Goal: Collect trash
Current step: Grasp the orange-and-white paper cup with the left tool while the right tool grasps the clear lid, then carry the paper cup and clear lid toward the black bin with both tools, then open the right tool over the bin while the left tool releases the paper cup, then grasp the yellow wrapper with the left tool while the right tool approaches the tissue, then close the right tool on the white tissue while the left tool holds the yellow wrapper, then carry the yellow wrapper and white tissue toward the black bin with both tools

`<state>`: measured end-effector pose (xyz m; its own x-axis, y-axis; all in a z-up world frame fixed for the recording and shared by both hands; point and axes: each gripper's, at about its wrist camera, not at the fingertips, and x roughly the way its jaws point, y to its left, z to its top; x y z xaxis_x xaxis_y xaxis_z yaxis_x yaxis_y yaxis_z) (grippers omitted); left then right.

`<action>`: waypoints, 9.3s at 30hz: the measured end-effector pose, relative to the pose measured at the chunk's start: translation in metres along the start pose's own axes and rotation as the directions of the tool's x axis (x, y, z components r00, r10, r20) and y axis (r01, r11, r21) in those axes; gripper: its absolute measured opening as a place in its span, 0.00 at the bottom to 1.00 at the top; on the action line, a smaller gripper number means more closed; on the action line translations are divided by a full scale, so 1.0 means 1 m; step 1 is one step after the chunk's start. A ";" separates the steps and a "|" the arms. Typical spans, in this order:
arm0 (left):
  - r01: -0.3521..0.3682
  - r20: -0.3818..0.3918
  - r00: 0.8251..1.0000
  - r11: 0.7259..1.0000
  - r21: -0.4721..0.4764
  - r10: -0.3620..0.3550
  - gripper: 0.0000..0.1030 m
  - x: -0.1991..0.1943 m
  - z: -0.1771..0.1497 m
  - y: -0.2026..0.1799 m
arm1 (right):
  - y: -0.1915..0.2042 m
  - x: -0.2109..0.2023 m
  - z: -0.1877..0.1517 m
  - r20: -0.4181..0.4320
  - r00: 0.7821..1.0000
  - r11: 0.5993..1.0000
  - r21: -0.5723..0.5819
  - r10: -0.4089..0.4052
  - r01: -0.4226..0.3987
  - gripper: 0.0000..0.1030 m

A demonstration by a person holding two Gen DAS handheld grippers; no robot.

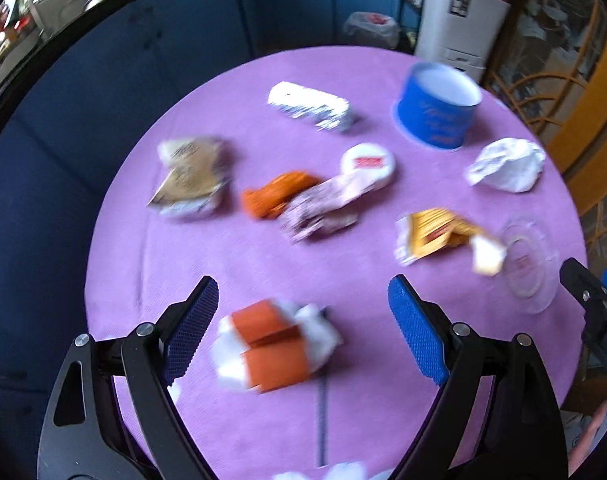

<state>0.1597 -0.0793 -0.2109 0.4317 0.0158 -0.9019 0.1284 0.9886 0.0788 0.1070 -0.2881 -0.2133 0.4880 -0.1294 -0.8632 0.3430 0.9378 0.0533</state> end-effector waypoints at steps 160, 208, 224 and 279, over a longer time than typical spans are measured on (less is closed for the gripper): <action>0.093 0.083 0.988 0.934 0.345 -0.128 0.91 -0.034 0.027 -0.265 | -0.228 -0.012 -0.013 0.098 0.961 0.893 0.404 -0.258 0.198 0.89; 0.163 -0.028 0.986 0.986 -0.019 -0.164 0.25 0.026 0.039 -0.067 | -0.004 0.068 0.073 0.006 0.998 0.997 -0.047 0.061 -0.060 0.19; 0.165 0.022 0.986 0.984 0.066 -0.167 0.25 -0.005 0.030 -0.103 | -0.056 0.025 0.052 0.056 0.998 0.998 0.043 0.037 -0.039 0.19; 0.142 0.050 0.982 0.884 0.446 -0.183 0.25 -0.029 0.006 -0.323 | -0.262 0.007 -0.009 0.071 0.996 0.919 0.394 -0.056 0.024 0.19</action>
<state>0.1106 -0.3999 -0.2073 0.4449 -0.1732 -0.8787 0.5733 0.8088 0.1309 0.0130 -0.5315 -0.2376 0.5242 -0.2046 -0.8267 0.6427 0.7319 0.2264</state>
